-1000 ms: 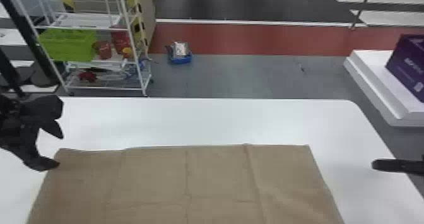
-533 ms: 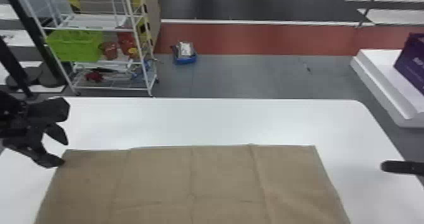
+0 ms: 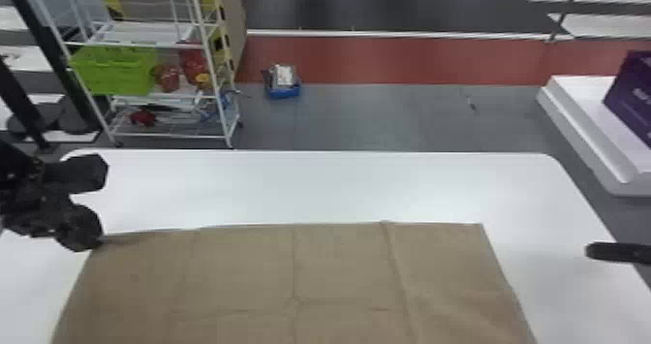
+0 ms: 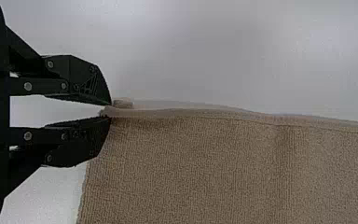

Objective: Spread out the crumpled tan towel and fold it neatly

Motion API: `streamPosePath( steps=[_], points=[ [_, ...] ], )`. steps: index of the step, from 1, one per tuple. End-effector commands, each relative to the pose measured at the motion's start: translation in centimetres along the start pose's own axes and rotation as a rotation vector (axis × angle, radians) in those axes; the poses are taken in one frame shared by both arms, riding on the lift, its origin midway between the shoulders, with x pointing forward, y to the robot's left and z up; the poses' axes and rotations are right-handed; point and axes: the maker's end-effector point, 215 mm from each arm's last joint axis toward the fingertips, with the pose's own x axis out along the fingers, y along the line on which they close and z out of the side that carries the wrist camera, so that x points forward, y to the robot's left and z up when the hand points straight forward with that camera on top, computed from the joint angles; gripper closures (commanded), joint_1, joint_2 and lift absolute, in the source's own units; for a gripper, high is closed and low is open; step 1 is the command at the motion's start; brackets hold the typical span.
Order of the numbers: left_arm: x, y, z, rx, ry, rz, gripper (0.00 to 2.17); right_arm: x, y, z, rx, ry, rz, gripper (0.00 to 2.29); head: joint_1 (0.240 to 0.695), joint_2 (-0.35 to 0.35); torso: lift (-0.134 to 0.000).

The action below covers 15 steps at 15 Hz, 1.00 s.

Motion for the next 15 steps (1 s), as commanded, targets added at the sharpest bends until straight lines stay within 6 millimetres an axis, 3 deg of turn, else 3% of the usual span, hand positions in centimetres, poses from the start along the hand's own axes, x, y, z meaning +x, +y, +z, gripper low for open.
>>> streamPosePath(
  steps=[1,2,4,8,12,15],
  points=[
    [0.1,-0.1,0.2,0.007,-0.001,-0.002,1.02,0.0,0.8,0.9,-0.005,-0.01,0.017,0.1,0.695,-0.018,-0.122],
    [0.0,0.0,0.4,0.012,-0.003,0.006,1.37,0.0,1.2,1.7,-0.013,-0.021,0.021,0.1,0.695,-0.018,-0.122],
    [-0.2,0.0,0.8,0.011,-0.008,0.018,1.4,0.5,3.5,2.7,-0.019,-0.02,0.066,0.1,0.695,-0.013,-0.122],
    [0.1,-0.6,0.5,-0.002,-0.006,0.019,1.4,3.9,8.5,4.9,-0.024,-0.037,0.155,0.12,0.695,0.027,-0.122],
    [0.1,-1.1,-0.4,-0.02,0.002,0.021,1.4,5.9,8.5,5.6,-0.019,0.006,0.139,0.22,0.695,0.077,-0.122],
    [0.1,-1.2,-0.8,-0.028,0.005,0.021,1.4,7.6,9.4,4.4,-0.043,0.065,0.14,0.29,0.695,0.085,-0.122]
  ],
)
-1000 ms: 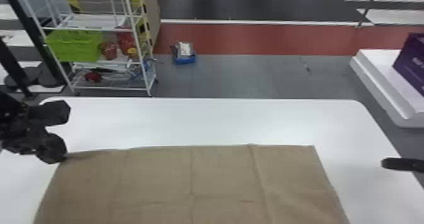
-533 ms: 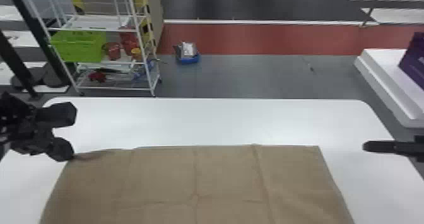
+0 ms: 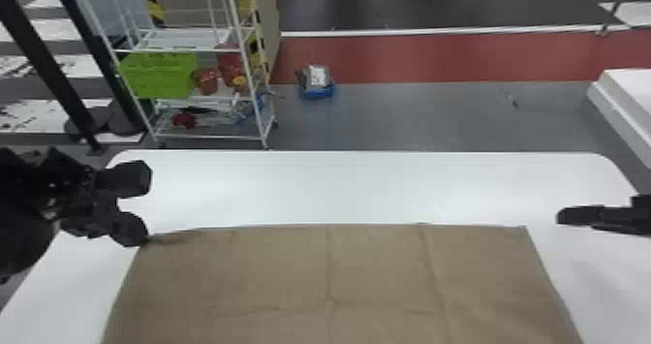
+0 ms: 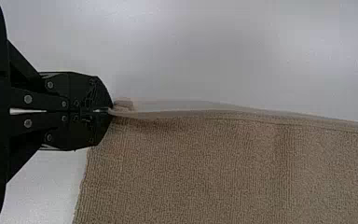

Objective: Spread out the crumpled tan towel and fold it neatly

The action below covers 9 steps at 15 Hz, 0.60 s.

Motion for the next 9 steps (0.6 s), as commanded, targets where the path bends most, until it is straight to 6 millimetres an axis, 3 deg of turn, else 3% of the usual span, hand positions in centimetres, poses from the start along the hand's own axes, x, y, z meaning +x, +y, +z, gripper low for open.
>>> streamPosePath(
  steps=[1,9],
  points=[
    [0.1,-0.1,-0.3,-0.004,0.004,-0.001,1.4,1.5,0.6,-0.7,-0.02,0.042,-0.002,0.3,0.695,0.09,-0.122],
    [0.4,-0.3,0.2,-0.002,-0.005,0.0,1.4,4.3,2.6,0.3,-0.087,0.087,-0.027,0.44,0.695,0.123,-0.122]
  ],
)
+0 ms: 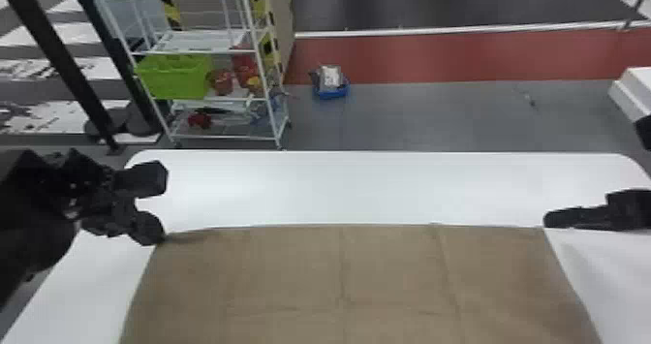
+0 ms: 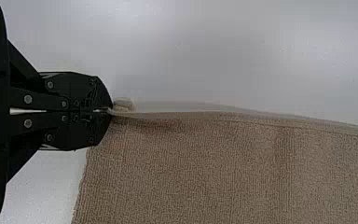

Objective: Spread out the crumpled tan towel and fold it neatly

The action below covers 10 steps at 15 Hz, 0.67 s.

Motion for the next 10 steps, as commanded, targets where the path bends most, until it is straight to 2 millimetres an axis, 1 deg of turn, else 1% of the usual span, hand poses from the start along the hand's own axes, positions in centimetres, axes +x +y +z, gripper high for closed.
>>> streamPosePath(
  steps=[1,4,6,8,10],
  points=[
    [0.1,-0.1,0.0,0.002,0.001,-0.002,1.4,0.5,0.4,0.0,-0.009,0.016,-0.004,0.46,0.695,0.125,-0.122],
    [0.1,-0.1,-0.1,0.001,0.002,-0.001,1.4,1.0,0.0,-1.6,0.001,0.071,-0.026,0.46,0.695,0.131,-0.122],
    [0.1,-0.1,0.0,0.001,0.001,0.0,1.4,1.4,-0.4,-2.3,0.003,0.103,-0.044,0.46,0.695,0.132,-0.122],
    [0.2,-0.2,0.0,0.001,0.0,-0.002,1.4,2.1,0.0,-2.3,-0.013,0.109,-0.043,0.46,0.695,0.13,-0.122],
    [0.3,-0.2,0.2,0.001,-0.003,-0.002,1.4,2.5,0.5,-1.6,-0.029,0.088,-0.034,0.46,0.695,0.133,-0.122]
  ],
)
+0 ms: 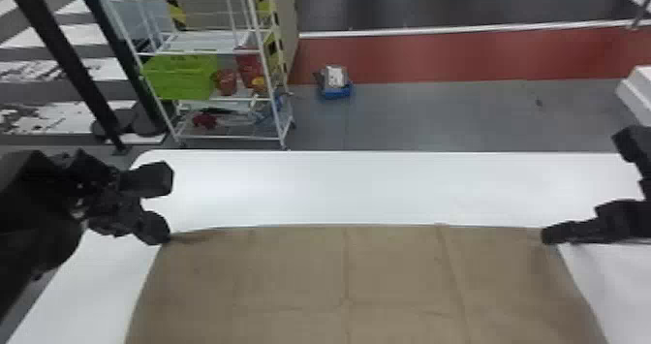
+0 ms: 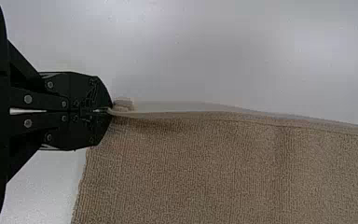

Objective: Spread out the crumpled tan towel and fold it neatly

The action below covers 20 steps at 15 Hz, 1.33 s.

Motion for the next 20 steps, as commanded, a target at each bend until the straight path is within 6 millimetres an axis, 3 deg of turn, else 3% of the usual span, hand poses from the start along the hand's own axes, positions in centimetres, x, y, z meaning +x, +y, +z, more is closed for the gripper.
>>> streamPosePath(
  steps=[1,10,14,17,18,20],
  points=[
    [0.1,0.0,0.1,0.001,-0.002,0.0,1.4,0.1,0.4,1.0,-0.017,-0.023,0.006,0.47,0.695,0.135,-0.122],
    [-0.1,0.1,0.1,0.001,-0.003,0.005,1.4,0.6,0.8,1.4,-0.053,0.001,-0.015,0.48,0.695,0.14,-0.122],
    [-0.1,0.2,0.3,0.003,-0.006,0.007,1.4,1.0,1.4,1.3,-0.058,0.009,-0.006,0.67,0.695,0.145,-0.122],
    [-0.1,0.2,0.3,0.002,-0.006,0.008,1.4,1.1,1.5,1.3,-0.064,0.009,-0.006,0.69,0.695,0.148,-0.122],
    [-0.2,0.3,0.4,0.004,-0.007,0.01,1.4,1.2,1.6,1.5,-0.071,0.003,-0.005,0.9,0.695,0.149,-0.122],
    [-0.4,0.4,0.5,0.007,-0.009,0.014,1.4,1.1,1.7,1.8,-0.075,-0.008,0.001,0.96,0.695,0.15,-0.122]
  ],
)
